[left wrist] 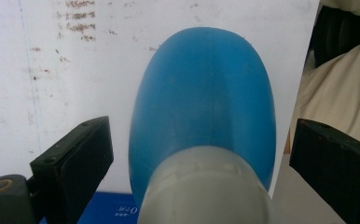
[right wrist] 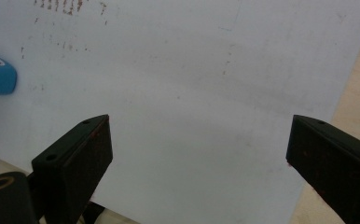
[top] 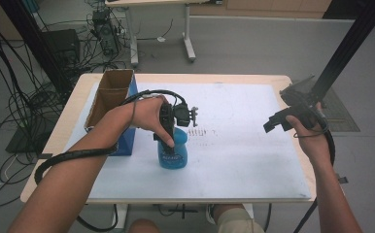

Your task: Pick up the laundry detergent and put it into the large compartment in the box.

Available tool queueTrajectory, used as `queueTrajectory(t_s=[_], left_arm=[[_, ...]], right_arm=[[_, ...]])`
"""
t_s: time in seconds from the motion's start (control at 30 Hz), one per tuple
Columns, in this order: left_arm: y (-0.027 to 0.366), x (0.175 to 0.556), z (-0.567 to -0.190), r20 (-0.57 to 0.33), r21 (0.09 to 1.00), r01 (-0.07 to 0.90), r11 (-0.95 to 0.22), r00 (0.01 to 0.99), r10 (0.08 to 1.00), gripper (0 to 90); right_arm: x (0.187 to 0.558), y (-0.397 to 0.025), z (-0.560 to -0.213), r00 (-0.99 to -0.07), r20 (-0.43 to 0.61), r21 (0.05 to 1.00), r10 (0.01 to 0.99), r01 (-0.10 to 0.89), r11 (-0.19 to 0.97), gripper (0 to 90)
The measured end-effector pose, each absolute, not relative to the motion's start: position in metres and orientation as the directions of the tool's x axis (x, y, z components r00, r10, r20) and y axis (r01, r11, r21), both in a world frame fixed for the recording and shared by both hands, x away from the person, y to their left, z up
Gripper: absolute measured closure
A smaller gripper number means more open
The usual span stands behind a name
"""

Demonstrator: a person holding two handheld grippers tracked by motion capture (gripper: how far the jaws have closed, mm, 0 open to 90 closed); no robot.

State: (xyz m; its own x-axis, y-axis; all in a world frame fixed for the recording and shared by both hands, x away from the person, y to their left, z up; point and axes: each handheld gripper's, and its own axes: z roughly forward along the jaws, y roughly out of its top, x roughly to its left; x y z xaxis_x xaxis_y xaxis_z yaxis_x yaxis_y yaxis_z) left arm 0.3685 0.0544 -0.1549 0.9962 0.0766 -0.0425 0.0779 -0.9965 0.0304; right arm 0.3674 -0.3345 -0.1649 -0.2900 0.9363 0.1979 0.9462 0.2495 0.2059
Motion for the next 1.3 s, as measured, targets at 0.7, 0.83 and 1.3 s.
queueTrajectory(t_s=[0.7,0.83,1.3], left_arm=[[0.0545,0.3666,-0.1521,-0.035,0.035,0.077,-0.996,0.997,0.075,6.6],[0.0542,0.3666,-0.1512,-0.036,0.034,0.074,-0.997,0.997,0.073,6.6],[0.0555,0.3655,-0.1495,-0.033,0.035,0.079,-0.996,0.996,0.078,6.6]], right_arm=[[0.3676,-0.3308,-0.1637,-0.296,0.193,0.207,0.936,0.944,0.256,6.7],[0.3676,-0.3315,-0.1636,-0.294,0.193,0.207,0.936,0.945,0.254,6.7],[0.3683,-0.3303,-0.1629,-0.299,0.191,0.207,0.935,0.943,0.260,6.7]])
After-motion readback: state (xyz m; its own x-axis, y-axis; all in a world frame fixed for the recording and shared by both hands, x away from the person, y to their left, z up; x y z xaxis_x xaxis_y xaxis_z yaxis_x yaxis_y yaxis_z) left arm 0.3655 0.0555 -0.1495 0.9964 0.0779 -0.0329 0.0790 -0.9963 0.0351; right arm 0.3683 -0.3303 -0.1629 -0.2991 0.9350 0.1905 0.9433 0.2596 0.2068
